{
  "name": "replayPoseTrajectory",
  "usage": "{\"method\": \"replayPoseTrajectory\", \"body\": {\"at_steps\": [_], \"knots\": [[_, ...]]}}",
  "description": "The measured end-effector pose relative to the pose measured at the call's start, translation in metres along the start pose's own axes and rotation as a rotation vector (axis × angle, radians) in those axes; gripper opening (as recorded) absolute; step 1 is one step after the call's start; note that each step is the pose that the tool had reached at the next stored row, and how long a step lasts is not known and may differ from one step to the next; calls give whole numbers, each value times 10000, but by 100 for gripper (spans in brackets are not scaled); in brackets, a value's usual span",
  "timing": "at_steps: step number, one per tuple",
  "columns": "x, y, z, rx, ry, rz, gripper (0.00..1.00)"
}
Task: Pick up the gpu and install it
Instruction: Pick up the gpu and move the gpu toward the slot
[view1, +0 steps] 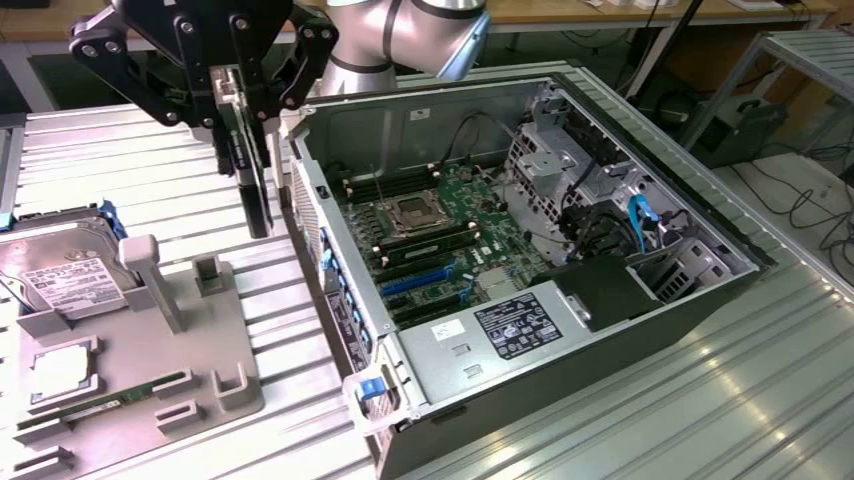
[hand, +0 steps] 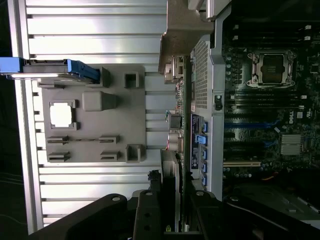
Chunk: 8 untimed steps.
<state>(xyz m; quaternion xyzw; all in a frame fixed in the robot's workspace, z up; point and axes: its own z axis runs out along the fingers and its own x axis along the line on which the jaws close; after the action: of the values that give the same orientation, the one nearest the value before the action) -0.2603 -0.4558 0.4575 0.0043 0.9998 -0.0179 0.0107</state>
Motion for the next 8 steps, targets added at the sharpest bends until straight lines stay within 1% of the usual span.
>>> {"method": "replayPoseTrajectory", "body": {"at_steps": [8], "knots": [[-76,1,2,0,-1,-1,27]]}}
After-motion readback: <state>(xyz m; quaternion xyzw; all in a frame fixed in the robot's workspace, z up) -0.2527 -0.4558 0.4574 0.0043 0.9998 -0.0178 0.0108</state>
